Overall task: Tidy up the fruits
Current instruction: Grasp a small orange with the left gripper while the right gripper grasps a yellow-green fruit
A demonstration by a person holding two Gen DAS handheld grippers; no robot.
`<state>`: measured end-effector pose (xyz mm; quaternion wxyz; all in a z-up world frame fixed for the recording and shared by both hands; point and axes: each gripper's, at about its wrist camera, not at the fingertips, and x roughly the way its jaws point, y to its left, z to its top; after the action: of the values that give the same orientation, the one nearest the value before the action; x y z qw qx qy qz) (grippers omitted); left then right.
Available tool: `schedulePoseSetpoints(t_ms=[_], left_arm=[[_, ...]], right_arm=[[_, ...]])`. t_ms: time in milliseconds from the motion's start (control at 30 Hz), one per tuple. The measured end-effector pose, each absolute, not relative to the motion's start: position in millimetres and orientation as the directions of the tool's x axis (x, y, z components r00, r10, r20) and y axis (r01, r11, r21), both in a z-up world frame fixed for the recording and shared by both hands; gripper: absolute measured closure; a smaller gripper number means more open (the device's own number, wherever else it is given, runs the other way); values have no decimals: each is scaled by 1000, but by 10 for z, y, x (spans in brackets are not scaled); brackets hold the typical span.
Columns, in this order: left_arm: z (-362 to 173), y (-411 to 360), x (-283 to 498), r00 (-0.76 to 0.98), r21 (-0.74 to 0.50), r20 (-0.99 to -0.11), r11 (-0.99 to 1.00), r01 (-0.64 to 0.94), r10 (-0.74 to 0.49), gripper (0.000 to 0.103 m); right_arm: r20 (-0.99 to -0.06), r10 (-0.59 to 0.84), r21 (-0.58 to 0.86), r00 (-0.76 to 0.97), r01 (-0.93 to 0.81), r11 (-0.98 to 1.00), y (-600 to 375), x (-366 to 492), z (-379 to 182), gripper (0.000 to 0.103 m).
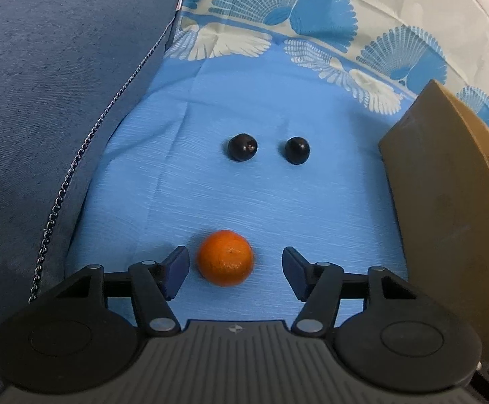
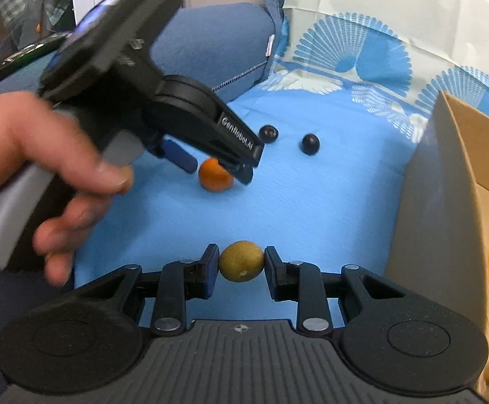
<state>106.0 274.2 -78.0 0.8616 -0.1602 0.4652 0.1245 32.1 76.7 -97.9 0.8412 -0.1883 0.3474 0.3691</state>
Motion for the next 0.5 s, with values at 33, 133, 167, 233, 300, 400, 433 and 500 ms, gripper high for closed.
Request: schedulePoseSetpoints(t_ms=[33,133,167,233,300,400,433,500], left_arm=[[-795,2731,1073,529,-153,-846,921,-359,66,44],[-819,2687,1101,513,-124,-855,930,-345,76,61],[-809,2671,1095,516,-120,-853,934,-338,77,61],[-778,2648,1065,526,-117,-847,938,-327,78,61],[-729,2622,1015,539,-125,-840,942,-312,67,61],[-658,2589,925,547,-139,-836,949,-284,41,61],[-644,2573,906,542,-141,-840,951,-275,33,61],[-645,2544,885,510,-154,-860,957,-245,-8,61]], right_arm=[[-728,484,-65,486,-752,656,749,293,-983,73],[-738,464,-81,489,-748,659,727,239,-1008,73],[-742,458,-82,490,-744,663,721,222,-1020,73],[-748,445,-88,493,-738,670,721,210,-1039,73],[-752,429,-99,501,-729,678,732,212,-1068,73],[-758,408,-106,509,-714,692,734,235,-1092,73],[-760,403,-108,510,-710,696,733,243,-1102,73],[-762,390,-115,516,-701,703,737,253,-1117,73]])
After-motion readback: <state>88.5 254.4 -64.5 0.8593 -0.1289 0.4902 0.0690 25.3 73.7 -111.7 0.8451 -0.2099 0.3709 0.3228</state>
